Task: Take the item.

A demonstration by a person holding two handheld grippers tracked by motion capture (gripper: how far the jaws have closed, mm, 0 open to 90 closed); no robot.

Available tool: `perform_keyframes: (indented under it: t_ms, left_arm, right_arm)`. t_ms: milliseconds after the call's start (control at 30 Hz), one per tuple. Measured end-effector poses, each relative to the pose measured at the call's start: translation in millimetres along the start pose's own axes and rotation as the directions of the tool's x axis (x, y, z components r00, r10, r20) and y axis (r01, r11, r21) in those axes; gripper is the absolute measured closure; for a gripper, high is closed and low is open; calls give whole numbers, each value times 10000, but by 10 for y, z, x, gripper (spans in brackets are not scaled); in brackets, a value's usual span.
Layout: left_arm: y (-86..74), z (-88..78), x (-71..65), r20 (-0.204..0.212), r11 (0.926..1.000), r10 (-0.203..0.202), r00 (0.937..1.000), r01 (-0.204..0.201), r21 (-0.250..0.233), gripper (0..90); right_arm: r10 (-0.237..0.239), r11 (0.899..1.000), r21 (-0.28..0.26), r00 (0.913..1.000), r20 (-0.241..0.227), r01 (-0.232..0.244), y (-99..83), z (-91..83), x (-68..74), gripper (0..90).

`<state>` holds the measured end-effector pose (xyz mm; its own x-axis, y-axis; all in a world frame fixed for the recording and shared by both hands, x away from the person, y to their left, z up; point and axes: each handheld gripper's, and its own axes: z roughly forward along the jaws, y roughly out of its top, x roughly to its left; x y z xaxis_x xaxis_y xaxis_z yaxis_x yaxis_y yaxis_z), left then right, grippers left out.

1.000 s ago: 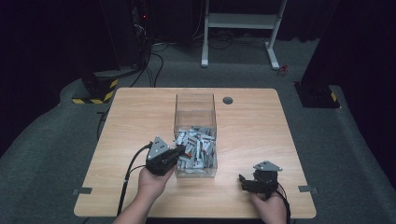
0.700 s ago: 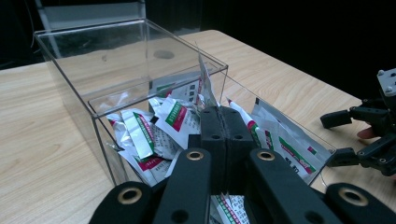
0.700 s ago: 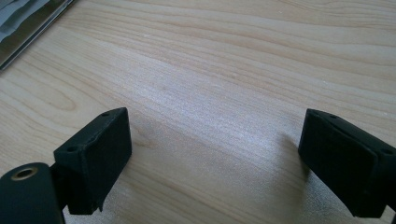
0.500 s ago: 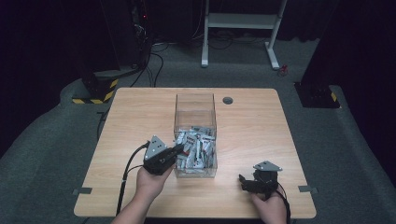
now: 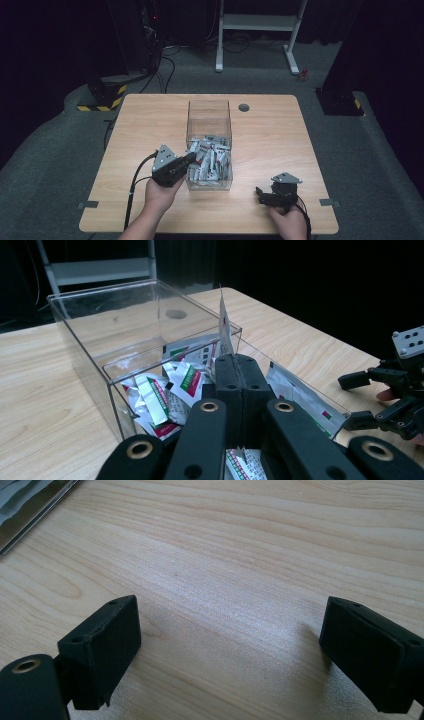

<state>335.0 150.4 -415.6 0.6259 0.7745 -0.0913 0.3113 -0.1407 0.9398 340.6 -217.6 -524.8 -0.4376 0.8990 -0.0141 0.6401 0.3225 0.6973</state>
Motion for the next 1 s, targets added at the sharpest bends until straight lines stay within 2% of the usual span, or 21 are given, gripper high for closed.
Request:
perform_keyframes:
  t_ms: [1000]
  left_arm:
    - [71,-91,29,-2,9992,46,10000,-46,-392,896]
  right_arm:
    - [-8,10000,-2,10000,-6,8,-1,-1,1,92]
